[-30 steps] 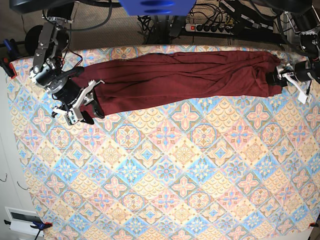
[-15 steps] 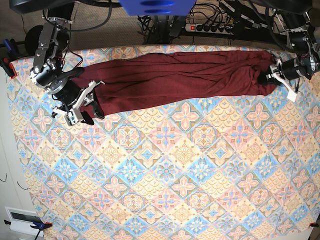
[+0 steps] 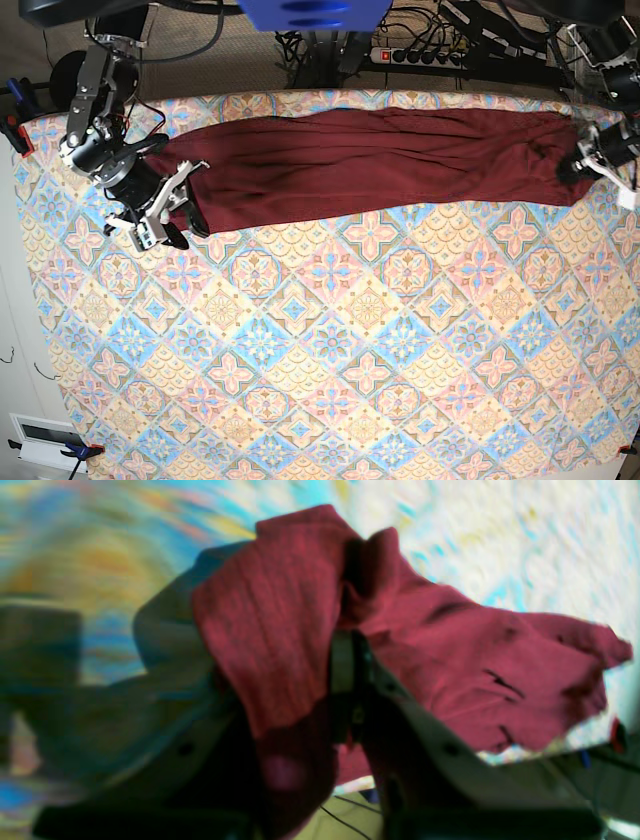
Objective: Layout the t-shirt on the table in an organized manner, then fold the t-shirt properly
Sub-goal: 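Fold the strip end with the left gripper toward the right gripper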
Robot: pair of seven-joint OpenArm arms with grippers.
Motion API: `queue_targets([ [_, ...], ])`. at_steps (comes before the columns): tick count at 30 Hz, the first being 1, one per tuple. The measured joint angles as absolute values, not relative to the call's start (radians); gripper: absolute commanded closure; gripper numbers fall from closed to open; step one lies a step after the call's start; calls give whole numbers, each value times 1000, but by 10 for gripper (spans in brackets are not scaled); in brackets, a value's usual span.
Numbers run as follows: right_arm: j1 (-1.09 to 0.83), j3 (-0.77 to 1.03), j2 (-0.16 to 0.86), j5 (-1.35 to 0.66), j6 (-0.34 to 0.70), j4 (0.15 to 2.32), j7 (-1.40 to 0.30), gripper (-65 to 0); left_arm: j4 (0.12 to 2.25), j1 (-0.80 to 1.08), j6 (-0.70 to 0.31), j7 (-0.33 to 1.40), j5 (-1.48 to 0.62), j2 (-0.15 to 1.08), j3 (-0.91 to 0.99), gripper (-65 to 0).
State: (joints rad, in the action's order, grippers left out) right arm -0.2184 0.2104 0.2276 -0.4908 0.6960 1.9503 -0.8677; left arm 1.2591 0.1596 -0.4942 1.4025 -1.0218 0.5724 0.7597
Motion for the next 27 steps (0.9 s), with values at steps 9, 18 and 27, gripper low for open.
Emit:
queue_targets([
  [9,-219,211,227,-491,696,1950,-868,-221,1259,40,-495,1402,-853,632,846,0],
  [18,-220,211,226,-491,696,1950,-866,-221,1429,53,-498,1402,-906,566,723,0],
  [27,-219,211,228,-485,696,1950,-868,-221,1686,166,-492,1417,-899,356,720,0],
])
